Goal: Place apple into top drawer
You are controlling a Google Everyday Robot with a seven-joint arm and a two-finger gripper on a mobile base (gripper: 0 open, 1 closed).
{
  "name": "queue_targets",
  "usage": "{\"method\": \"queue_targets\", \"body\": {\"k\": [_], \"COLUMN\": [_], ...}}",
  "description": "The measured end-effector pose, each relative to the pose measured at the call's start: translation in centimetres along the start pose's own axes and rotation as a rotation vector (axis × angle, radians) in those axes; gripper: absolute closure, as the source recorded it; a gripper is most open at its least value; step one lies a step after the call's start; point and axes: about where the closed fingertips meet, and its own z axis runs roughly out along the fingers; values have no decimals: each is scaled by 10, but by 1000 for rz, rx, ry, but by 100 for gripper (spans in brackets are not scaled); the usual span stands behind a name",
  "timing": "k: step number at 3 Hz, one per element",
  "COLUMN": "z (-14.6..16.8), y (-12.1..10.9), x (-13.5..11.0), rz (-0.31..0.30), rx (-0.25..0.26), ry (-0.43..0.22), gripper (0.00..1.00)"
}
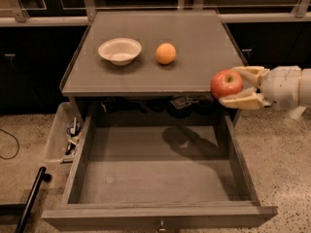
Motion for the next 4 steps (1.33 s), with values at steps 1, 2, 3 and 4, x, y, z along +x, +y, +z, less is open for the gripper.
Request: {"method": "queue_targets", "body": {"k": [1, 2, 3, 4], "z": [5, 25, 46, 48], "y": [30, 60, 86, 89], "x": [28, 72, 97, 99], "rz": [35, 90, 97, 98], "rx": [-11, -31, -73, -79], "ry": [29, 110, 183, 185], "gripper": [100, 100, 100, 100]}}
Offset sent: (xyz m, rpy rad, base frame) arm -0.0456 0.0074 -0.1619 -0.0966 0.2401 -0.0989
